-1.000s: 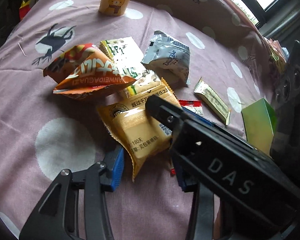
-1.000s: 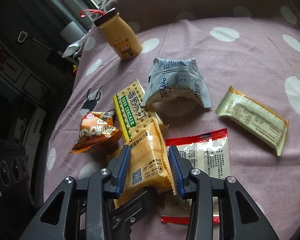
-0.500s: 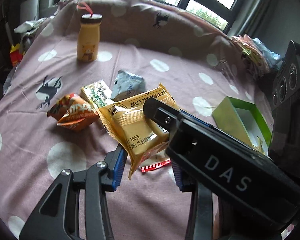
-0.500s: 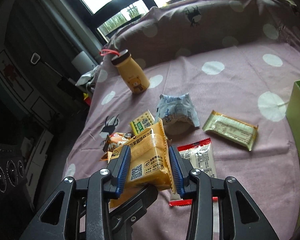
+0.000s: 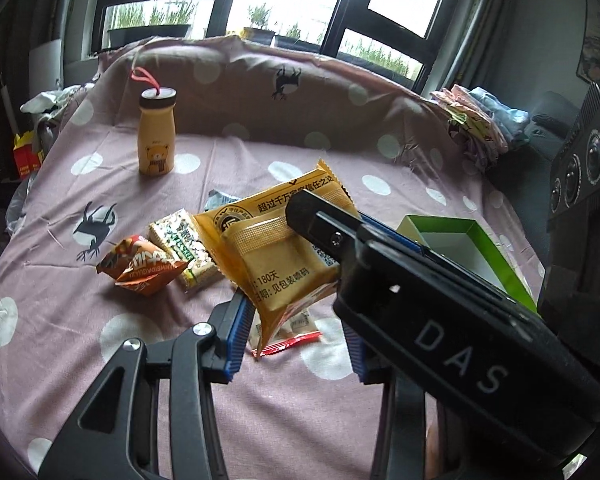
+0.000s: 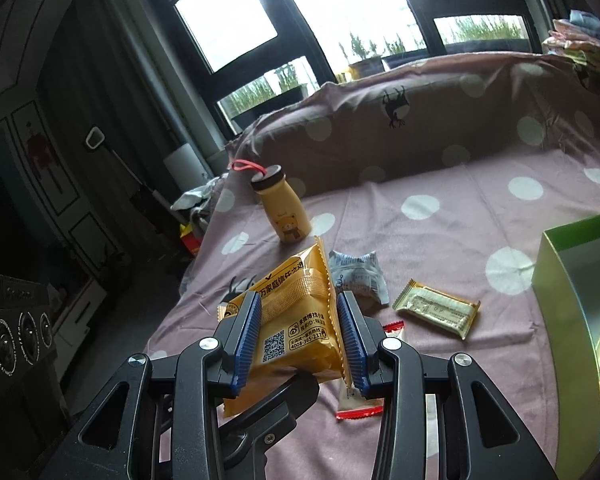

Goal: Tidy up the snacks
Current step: 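Lift the yellow cake pack with the right gripper toward the green box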

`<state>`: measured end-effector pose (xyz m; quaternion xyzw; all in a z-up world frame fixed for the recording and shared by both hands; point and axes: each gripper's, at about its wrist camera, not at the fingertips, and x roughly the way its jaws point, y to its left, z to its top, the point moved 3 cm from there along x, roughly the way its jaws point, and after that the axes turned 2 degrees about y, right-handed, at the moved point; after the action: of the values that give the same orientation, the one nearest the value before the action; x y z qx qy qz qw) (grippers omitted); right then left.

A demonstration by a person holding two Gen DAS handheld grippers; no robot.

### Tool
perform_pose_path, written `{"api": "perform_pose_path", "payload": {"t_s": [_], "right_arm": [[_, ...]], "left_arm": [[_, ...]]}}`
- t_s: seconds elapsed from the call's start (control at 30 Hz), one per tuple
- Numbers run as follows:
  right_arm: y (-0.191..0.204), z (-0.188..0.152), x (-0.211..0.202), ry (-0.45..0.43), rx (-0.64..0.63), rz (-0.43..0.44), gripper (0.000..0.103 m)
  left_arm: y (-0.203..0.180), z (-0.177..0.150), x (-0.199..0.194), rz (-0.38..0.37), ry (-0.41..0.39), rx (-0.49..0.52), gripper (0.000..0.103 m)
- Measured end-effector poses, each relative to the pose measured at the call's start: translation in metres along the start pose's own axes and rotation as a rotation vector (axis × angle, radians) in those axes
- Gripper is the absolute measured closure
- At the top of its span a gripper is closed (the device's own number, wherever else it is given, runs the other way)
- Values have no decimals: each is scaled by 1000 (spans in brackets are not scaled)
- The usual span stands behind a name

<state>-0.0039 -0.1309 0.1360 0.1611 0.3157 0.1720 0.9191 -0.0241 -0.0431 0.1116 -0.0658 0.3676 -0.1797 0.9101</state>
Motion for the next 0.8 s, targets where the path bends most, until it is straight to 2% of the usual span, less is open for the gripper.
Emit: {"api": "perform_pose_path", "payload": {"t_s": [0.23, 0.8], "right_arm": [[-3, 1, -23, -51, -7, -18, 60], [-22, 9, -48, -75, -4, -75, 60]], "left_arm": [[-17, -1, -6, -23, -17, 34, 63], [-54, 5, -4, -72, -23, 83, 63]]}}
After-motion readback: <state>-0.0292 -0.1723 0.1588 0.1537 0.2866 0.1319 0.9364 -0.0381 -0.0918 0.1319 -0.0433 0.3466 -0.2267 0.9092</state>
